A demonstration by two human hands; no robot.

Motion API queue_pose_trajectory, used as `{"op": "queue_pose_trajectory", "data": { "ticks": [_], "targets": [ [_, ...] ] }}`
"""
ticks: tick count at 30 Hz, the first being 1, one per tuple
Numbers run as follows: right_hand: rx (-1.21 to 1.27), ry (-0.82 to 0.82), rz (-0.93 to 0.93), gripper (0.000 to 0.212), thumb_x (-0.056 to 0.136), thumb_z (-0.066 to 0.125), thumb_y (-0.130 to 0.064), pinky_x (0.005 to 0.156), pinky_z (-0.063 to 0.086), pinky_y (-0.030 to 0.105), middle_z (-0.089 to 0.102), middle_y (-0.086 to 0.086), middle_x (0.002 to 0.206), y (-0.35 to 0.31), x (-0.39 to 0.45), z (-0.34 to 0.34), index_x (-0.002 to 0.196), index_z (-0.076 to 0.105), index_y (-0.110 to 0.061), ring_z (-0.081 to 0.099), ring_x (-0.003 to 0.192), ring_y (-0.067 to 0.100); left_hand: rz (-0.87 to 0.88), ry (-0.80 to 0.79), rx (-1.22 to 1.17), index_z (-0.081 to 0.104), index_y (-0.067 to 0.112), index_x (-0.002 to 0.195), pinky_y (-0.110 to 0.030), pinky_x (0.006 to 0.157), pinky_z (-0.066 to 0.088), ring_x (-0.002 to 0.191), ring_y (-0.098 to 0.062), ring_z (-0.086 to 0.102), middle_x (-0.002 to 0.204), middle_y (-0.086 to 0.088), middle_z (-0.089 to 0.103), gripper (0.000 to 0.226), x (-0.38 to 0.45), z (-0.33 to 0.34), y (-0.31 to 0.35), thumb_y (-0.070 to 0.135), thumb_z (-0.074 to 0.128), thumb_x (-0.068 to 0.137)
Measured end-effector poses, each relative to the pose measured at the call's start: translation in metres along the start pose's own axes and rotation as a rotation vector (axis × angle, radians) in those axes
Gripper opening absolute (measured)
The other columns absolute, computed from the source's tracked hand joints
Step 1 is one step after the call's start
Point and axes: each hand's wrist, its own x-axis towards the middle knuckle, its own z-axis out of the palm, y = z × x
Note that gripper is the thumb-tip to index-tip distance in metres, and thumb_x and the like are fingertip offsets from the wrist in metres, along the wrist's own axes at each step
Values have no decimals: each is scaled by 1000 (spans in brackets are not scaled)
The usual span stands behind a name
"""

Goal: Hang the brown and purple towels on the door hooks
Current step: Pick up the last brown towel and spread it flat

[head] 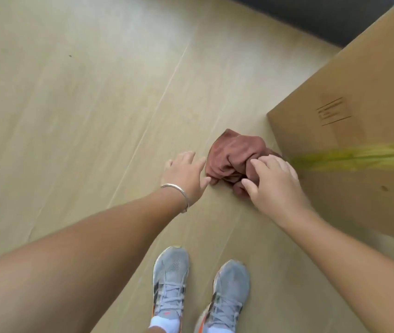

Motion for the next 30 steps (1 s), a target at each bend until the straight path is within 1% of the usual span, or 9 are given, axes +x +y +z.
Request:
{"op": "queue_pose_trajectory", "data": {
  "ticks": [3, 6, 9, 12, 14, 19, 24, 27, 30],
  "targets": [
    [-40, 53, -35, 48, 87, 63, -41, 115, 18, 41, 49, 3, 137, 19, 48, 49, 128, 57, -16, 30, 137, 25, -7, 83, -55, 53, 32, 129, -39, 100, 34, 135, -18, 31, 147, 2, 37, 45, 44, 49, 3, 55, 49, 91],
    [-59, 104, -100, 38, 81, 71, -37, 114, 20, 42, 56, 7, 128, 33, 86, 84, 109, 69, -12, 35, 134, 28, 7, 144, -94, 64, 32, 113, -36, 91, 38, 127, -18, 37, 136, 5, 47, 38, 80, 87, 9, 57, 57, 85],
    [-86, 158, -187, 22, 79, 73, -31, 113, 22, 47, 62, 8, 115, 38, 101, 95, 91, 76, -12, 42, 129, 31, 48, 185, -147, 71, 32, 101, -35, 84, 40, 117, -18, 42, 122, 9, 52, 27, 97, 102, 16, 51, 60, 85],
    [-62, 192, -230, 13, 81, 72, -24, 112, 24, 47, 66, 7, 104, 33, 96, 82, 82, 78, -13, 48, 123, 31, 69, 221, -171, 73, 32, 97, -32, 78, 37, 112, -18, 44, 115, 12, 55, 19, 92, 91, 17, 42, 60, 88],
    [-49, 210, -235, 11, 80, 73, -22, 110, 27, 48, 66, 7, 102, 24, 84, 58, 80, 78, -12, 50, 120, 32, 60, 241, -183, 74, 30, 96, -31, 78, 36, 112, -17, 45, 115, 11, 56, 18, 76, 69, 13, 41, 61, 89],
    [-34, 213, -247, 10, 80, 73, -21, 108, 31, 48, 67, 8, 101, -21, 48, -31, 78, 78, -12, 51, 118, 33, 14, 310, -217, 75, 30, 94, -34, 87, 40, 117, -14, 43, 119, 13, 55, 20, 8, -22, -11, 43, 61, 89],
    [13, 278, -347, 7, 78, 76, -20, 101, 34, 43, 67, 6, 99, -93, 22, -135, 76, 77, -13, 54, 112, 33, -45, 414, -192, 76, 29, 90, -33, 83, 41, 118, -16, 47, 119, 9, 59, 18, -71, -136, -44, 41, 64, 87],
    [44, 310, -443, 3, 75, 78, -16, 93, 40, 43, 68, 6, 97, -142, 9, -196, 75, 76, -14, 57, 109, 34, -122, 541, -220, 77, 24, 77, -36, 75, 45, 105, -24, 58, 105, 4, 66, 8, -120, -203, -64, 32, 77, 78],
    [51, 320, -555, 5, 71, 81, -14, 85, 46, 44, 69, 5, 93, -195, -9, -244, 72, 77, -14, 61, 104, 34, -216, 635, -200, 76, 25, 66, -35, 67, 48, 89, -26, 63, 92, 5, 68, 11, -176, -259, -87, 27, 86, 67]
  ]
}}
